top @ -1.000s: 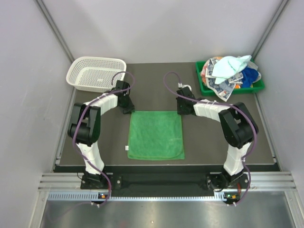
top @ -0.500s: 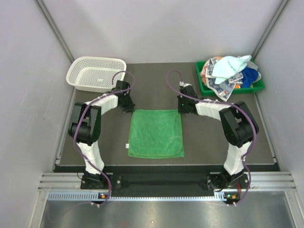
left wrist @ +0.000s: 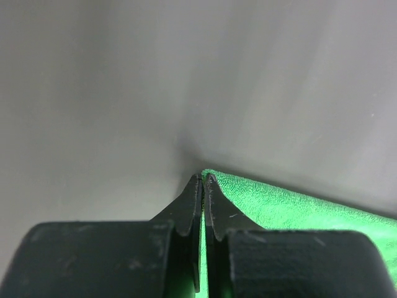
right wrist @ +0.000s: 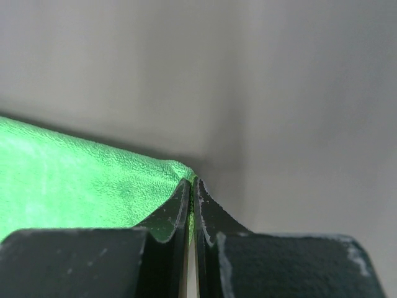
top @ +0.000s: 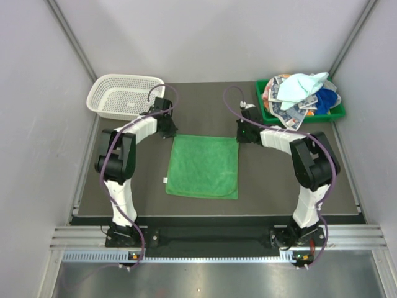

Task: Fold and stack the towels
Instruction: Fold the towel

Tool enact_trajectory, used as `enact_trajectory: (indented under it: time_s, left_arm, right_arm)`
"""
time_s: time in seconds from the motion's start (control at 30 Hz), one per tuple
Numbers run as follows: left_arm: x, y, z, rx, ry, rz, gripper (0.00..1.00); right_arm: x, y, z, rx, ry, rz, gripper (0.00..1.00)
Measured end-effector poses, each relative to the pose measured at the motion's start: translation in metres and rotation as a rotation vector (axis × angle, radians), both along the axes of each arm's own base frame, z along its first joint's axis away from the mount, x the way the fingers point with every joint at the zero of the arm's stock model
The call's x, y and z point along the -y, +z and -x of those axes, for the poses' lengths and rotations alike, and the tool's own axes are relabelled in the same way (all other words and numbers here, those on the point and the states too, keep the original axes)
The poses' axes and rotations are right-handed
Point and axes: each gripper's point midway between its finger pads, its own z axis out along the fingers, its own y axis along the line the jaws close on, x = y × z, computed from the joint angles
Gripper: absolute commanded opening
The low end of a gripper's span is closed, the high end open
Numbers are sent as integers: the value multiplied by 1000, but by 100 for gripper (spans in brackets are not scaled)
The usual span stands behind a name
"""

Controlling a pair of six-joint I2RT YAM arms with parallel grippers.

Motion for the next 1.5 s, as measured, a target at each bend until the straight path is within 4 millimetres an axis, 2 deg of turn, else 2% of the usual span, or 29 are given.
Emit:
enact_trajectory:
  time_s: [0.13,0.3,0.47,0.57,0.73,0.83,0.97,1.27,1.5]
  left_arm:
    - [-1,3,-3,10,2,-7,0]
    - [-2,3,-4,15,0,-15,0]
    - [-1,6,-5,32,-2,-9,0]
    - [-2,14,-1,47,-2,-3,0]
    - [-2,38,11,99,-2,26,0]
    - [-4,48,23,122,2,41,0]
    - [-7,52,44,133,5,58,0]
    - [-13,46,100,114,-3,82,0]
    - [-12,33,135,82,-24,98,0]
  right_arm:
    - [2,7,-8,24,-5,-6,1]
    - [2,8,-9,27,-3,-10,0]
    - [3,21,-6,56,-3,-24,0]
    - [5,36,0,87,-2,-40,0]
    - [6,59,11,139,-3,-71,0]
    - [3,63,27,151,7,-80,0]
    - [0,58,53,141,18,-82,0]
    - [-17,54,109,158,42,-79,0]
    - [-14,30,143,109,21,-64,0]
